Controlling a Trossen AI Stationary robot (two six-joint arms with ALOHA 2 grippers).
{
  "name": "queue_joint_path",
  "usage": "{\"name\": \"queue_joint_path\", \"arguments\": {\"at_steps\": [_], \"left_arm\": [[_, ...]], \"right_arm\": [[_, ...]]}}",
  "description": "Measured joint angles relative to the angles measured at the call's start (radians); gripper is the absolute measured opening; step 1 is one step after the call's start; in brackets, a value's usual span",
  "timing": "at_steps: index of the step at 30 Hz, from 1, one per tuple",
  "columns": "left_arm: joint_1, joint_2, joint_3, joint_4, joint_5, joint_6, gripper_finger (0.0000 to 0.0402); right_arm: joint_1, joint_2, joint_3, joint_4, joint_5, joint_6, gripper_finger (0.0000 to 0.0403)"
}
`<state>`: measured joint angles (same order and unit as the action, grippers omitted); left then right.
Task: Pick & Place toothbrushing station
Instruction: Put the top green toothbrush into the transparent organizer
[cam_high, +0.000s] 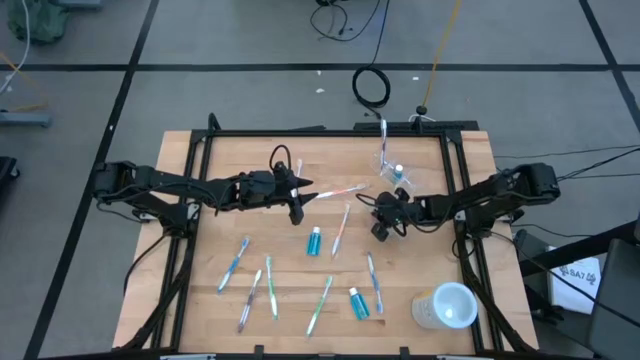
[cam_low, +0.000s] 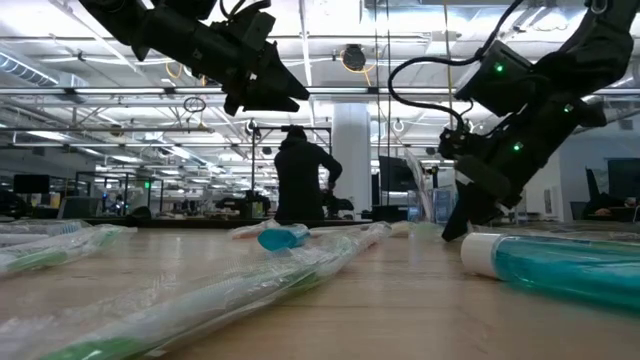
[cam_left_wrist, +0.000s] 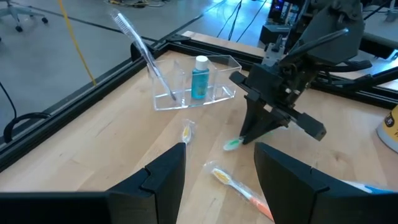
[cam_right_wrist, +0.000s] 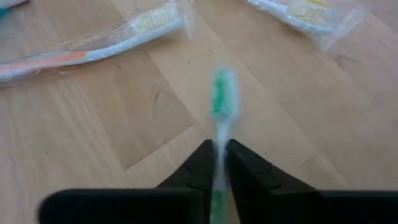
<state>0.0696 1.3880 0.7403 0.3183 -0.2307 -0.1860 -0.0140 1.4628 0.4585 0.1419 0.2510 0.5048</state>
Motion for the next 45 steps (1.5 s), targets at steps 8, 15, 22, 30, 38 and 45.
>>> {"name": "queue_joint_path", "arguments": {"at_steps": [8, 15, 22, 30, 38, 45], "left_arm": [[0.000, 0.000, 0.000, -0.001, 0.000, 0.000, 0.0198], [0.000, 0.000, 0.000, -0.001, 0.000, -0.001, 0.0198], [0.000, 0.000, 0.000, -0.001, 0.000, -0.001, 0.0198], [0.000, 0.000, 0.000, -0.001, 0.000, -0.001, 0.0198], [0.000, 0.000, 0.000, -0.001, 0.000, -0.001, 0.0198], [0.000, 0.000, 0.000, -0.001, 0.000, -0.001, 0.0198]], "right_arm": [[0.005, -0.137, -0.002, -0.025, -0.050, -0.013, 0.0014], [0.005, -0.366, 0.008, -0.033, -0.005, -0.121, 0.0007], [0.004, -0.586, 0.008, -0.023, 0.191, -0.293, 0.0006], [0.001, -0.704, -0.007, 0.169, 0.563, -0.651, 0.0006], [-0.056, -0.655, -0.210, 0.699, 0.636, -0.882, 0.0006], [-0.148, -0.583, -0.412, 1.113, 0.548, -0.895, 0.0006]]}}
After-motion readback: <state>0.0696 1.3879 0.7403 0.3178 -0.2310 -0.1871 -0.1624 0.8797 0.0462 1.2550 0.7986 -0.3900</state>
